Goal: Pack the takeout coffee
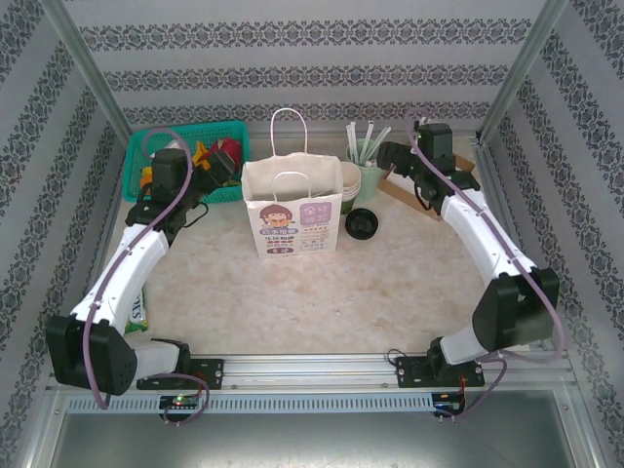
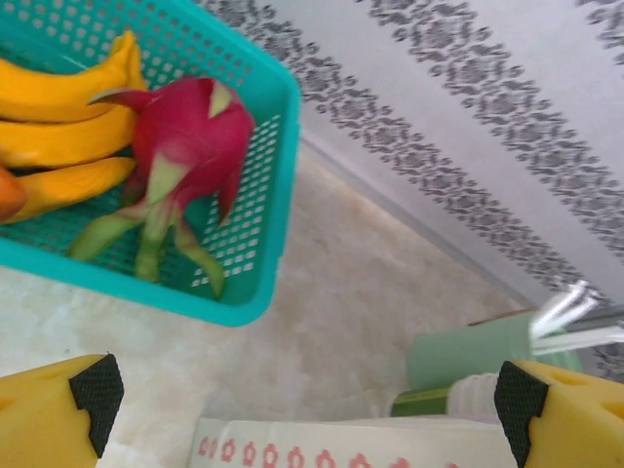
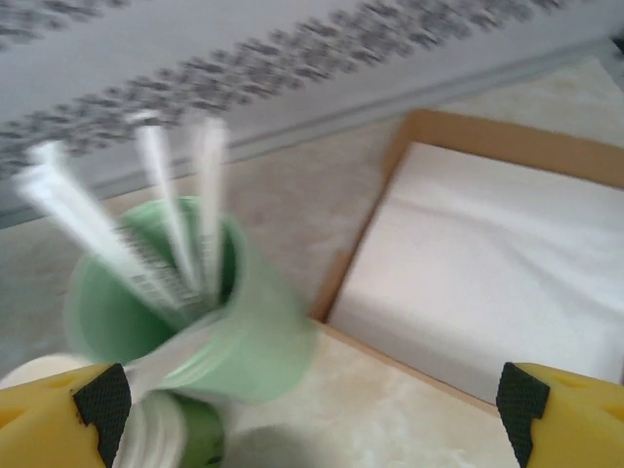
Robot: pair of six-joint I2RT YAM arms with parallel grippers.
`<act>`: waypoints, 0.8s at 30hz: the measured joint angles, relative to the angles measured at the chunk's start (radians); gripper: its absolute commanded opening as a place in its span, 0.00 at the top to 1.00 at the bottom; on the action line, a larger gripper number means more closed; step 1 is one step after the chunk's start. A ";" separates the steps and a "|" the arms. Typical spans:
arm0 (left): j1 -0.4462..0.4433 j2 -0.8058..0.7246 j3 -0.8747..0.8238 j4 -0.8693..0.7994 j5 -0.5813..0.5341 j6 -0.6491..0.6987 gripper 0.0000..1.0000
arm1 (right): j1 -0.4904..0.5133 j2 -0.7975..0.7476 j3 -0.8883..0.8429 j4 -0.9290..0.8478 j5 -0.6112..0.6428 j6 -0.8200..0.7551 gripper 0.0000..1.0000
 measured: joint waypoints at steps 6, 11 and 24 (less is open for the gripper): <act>0.000 -0.025 -0.002 0.064 0.109 0.066 0.00 | -0.080 0.197 0.110 -0.100 0.006 0.019 0.04; 0.000 0.044 0.085 0.011 0.274 0.159 0.00 | -0.124 0.346 0.221 -0.177 -0.010 0.019 0.05; 0.000 0.032 0.074 -0.039 0.259 0.216 0.00 | -0.191 0.673 0.562 -0.375 -0.065 -0.021 0.16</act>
